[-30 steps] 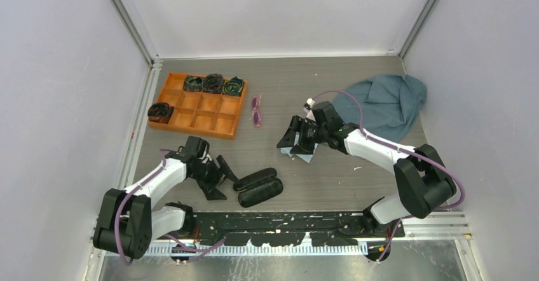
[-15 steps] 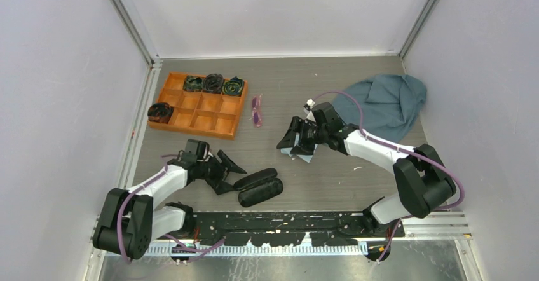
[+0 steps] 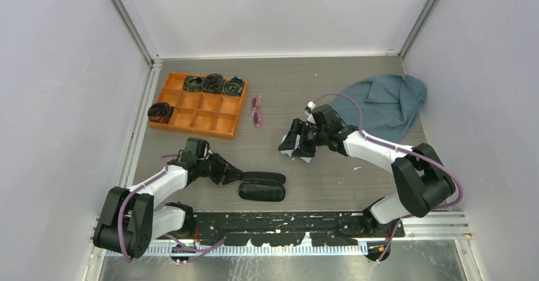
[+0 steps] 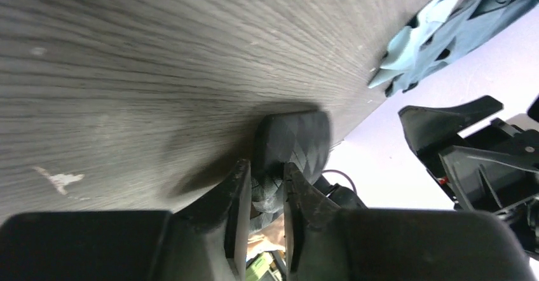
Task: Organize the sunglasses
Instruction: Adjust the sunglasses case at the center of the board.
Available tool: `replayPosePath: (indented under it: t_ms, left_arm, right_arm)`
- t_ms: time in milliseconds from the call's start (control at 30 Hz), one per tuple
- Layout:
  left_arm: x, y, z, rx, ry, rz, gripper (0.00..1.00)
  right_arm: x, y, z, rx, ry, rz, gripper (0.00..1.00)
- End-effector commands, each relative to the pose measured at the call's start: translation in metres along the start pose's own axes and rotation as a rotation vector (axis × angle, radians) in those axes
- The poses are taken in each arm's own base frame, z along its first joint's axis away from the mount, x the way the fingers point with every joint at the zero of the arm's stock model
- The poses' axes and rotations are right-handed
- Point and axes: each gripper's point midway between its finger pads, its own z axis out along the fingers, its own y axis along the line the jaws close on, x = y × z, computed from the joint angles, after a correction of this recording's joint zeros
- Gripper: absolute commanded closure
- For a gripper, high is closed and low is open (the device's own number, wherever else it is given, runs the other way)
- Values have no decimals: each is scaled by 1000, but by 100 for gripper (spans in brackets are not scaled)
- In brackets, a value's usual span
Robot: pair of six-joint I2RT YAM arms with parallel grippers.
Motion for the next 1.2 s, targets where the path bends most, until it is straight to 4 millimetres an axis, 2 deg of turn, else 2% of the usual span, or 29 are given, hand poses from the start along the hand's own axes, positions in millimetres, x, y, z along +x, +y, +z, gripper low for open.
replayPosePath:
  t_ms: [0, 133, 200, 467, 533, 600, 700, 800, 1033, 1167]
  left_arm:
    - [-6, -36, -11, 82, -39, 68, 86]
    - [-9, -61, -25, 108, -72, 115, 99]
    - [-10, -74, -36, 108, -100, 162, 99]
    - [-21, -103, -96, -9, -271, 441, 100]
    - [-24, -117, -116, -30, -323, 529, 100]
    - [-28, -122, -132, -67, -369, 595, 100]
    - [-31, -128, -146, -110, -418, 674, 100]
    - [-31, -124, -140, -151, -427, 696, 100]
    - [-29, -103, -88, -297, -467, 732, 100]
    - [-15, -107, -53, -305, -500, 756, 100]
  right_arm:
    - [-12, 6, -6, -5, -69, -36, 29]
    - [-19, 13, -15, -7, -108, -55, 29]
    - [-25, 14, -22, 18, -148, -63, 30]
    - [-46, 19, -65, 84, -320, -132, 29]
    - [-48, 17, -69, 97, -331, -141, 29]
    - [-48, 17, -70, 101, -332, -144, 29]
    - [-48, 16, -68, 103, -328, -141, 29]
    - [-48, 15, -67, 98, -334, -130, 29]
    - [-53, 19, -74, 98, -366, -141, 29]
    - [-53, 15, -79, 117, -373, -142, 29]
